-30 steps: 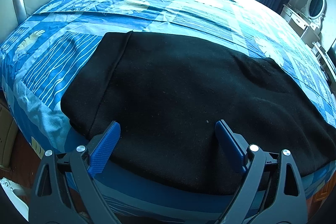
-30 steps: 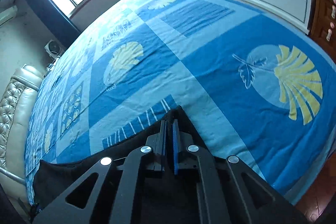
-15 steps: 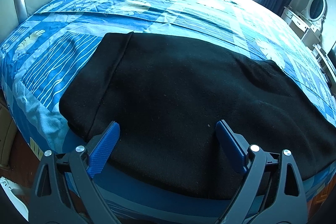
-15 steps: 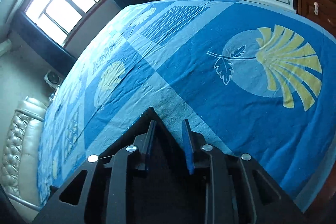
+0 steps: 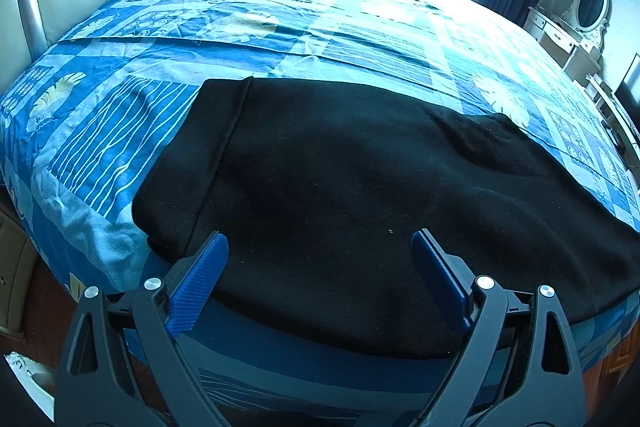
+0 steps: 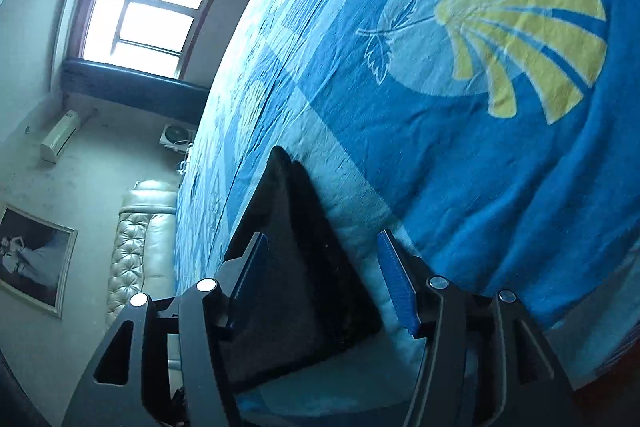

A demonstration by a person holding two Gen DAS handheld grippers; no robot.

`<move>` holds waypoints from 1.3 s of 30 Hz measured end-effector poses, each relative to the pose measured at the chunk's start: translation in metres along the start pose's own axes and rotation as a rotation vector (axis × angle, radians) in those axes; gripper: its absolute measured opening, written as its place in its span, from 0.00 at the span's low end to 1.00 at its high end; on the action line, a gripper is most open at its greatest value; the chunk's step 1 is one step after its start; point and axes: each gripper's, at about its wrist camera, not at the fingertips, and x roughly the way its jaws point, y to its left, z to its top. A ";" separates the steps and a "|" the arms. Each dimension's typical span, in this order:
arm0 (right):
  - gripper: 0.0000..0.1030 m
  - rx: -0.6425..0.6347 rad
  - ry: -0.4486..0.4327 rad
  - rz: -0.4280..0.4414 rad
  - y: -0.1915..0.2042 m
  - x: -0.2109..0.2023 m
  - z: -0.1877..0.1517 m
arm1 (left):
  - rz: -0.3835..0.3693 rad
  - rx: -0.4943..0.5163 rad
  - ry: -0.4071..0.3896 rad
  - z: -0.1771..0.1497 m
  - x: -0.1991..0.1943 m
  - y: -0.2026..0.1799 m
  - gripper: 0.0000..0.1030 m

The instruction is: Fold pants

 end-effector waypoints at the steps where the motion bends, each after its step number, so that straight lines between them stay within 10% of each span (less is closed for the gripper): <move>1: 0.53 -0.036 0.012 -0.027 0.008 0.005 -0.003 | 0.002 -0.002 0.001 0.000 0.000 0.001 0.90; 5: 0.24 -0.109 0.046 -0.135 0.027 0.024 -0.010 | 0.004 -0.012 0.003 0.001 -0.003 0.007 0.90; 8: 0.20 -0.114 0.029 -0.168 0.038 0.023 -0.013 | 0.006 -0.015 0.000 0.001 -0.007 0.012 0.90; 19: 0.19 -0.189 -0.079 0.046 0.149 -0.030 -0.021 | 0.005 -0.004 -0.025 0.000 -0.035 0.032 0.90; 30: 0.18 -0.434 -0.051 0.073 0.292 -0.023 -0.062 | -0.025 0.002 -0.017 -0.013 -0.052 0.041 0.90; 39: 0.18 -0.320 -0.063 -0.186 0.192 -0.011 -0.034 | -0.053 0.069 -0.008 -0.019 -0.053 0.025 0.90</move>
